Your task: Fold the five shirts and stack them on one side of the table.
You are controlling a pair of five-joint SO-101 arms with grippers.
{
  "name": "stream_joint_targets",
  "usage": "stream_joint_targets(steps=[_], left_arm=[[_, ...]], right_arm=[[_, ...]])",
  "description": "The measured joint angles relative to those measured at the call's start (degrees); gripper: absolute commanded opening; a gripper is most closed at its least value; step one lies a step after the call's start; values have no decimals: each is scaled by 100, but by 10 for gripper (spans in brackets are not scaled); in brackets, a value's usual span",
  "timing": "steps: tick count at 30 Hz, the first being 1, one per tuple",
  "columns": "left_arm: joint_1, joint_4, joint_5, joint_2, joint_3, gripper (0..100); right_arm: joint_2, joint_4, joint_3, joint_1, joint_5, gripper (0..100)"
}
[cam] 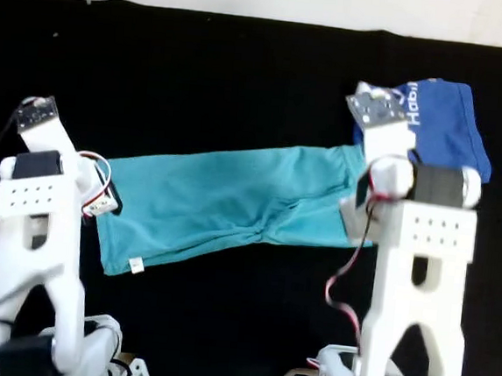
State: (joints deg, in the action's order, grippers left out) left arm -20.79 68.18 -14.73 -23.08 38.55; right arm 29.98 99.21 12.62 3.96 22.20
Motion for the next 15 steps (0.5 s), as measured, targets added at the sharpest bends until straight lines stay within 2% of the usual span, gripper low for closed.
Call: stream_joint_targets(steps=[7,15], left_arm=[[-229,-721,-105,879,0,175],[-229,-1090,-105,1943,-79,175]], right_arm=[[1213,0,1029,0,0,110],[1503,53,1240,0,0,110]])
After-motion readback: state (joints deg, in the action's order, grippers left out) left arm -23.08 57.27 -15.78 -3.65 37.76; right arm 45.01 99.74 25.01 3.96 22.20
